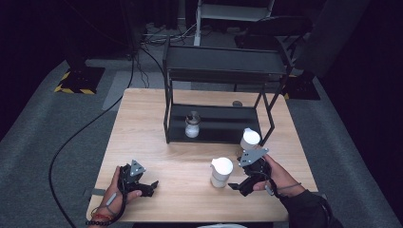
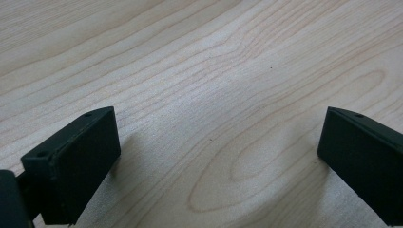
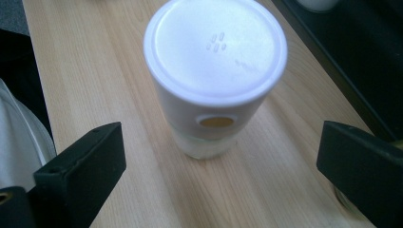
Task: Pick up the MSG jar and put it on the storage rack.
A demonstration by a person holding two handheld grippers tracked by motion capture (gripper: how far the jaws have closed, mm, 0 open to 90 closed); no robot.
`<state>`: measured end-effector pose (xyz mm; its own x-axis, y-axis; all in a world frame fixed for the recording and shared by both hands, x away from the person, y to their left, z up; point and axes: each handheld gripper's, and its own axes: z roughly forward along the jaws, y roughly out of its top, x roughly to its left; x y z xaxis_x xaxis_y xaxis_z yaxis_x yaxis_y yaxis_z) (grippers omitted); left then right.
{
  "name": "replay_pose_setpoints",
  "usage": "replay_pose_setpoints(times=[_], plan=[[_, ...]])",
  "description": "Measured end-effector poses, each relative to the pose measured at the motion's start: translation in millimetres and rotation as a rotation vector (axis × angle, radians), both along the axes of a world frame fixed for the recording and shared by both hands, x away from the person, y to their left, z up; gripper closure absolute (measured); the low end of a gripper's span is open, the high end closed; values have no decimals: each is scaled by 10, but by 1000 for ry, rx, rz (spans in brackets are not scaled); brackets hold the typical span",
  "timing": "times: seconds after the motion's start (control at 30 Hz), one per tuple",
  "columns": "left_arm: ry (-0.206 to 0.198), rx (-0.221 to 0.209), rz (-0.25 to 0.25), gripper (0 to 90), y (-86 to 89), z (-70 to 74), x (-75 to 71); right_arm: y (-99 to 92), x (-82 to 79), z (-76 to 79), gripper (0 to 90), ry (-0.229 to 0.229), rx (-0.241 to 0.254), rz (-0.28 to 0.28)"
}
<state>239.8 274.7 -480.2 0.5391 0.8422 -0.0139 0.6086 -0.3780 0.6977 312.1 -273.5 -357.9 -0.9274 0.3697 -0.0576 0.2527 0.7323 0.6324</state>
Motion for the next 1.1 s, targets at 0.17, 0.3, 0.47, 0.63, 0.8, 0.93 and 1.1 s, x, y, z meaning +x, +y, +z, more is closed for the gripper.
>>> replay_pose_setpoints(times=[0.17,0.3,0.47,0.63,0.8,0.93,1.1], plan=[[0,0,0,4,1,0,0,95,35,12,25,8,-9,-4],[0,0,0,4,0,0,0,171,70,12,25,15,-19,1],[0,0,0,3,1,0,0,251,104,7,26,18,-30,5],[0,0,0,4,0,0,0,330,107,-9,38,16,-32,-13],[0,0,0,4,0,0,0,415,140,-20,42,26,-49,-16],[0,0,0,4,0,0,0,479,177,-21,50,43,-57,-25],[0,0,-1,4,1,-1,1,555,210,-16,74,58,-76,-31]])
